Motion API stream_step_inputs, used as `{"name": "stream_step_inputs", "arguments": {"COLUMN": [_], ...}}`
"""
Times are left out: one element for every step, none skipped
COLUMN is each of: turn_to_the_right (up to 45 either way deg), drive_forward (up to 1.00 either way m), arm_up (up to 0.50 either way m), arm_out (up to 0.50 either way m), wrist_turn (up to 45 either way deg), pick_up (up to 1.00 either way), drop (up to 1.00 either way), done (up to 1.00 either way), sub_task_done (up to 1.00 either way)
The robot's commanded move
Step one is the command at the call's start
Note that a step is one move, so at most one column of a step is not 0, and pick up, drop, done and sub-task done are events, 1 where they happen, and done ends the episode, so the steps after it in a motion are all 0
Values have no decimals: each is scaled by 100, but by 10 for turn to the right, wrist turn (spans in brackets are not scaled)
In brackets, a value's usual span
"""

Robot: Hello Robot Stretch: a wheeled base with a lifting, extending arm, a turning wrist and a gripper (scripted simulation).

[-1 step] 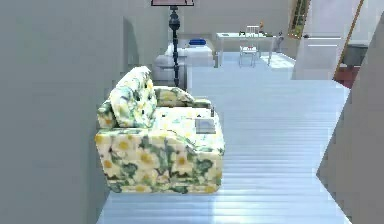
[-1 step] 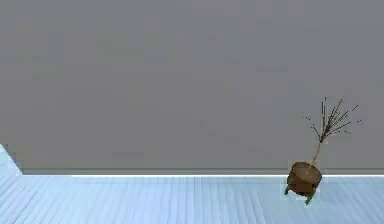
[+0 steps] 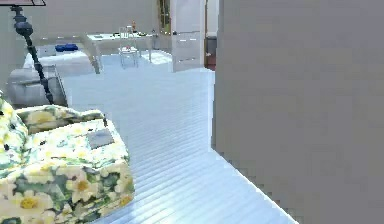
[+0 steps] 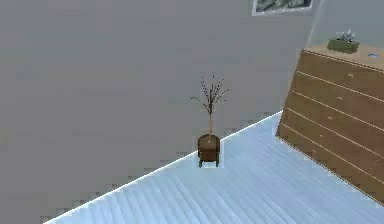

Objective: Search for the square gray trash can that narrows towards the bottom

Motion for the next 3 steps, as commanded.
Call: {"name": "stream_step_inputs", "arguments": {"turn_to_the_right": [0,90,0], "drive_forward": [100,0,25], "arm_up": [0,0,0], "arm_out": [0,0,0], "wrist_turn": [0,0,0], "pick_up": [0,0,0], "drop": [0,0,0], "done": [0,0,0], "sub_task_done": [0,0,0]}}
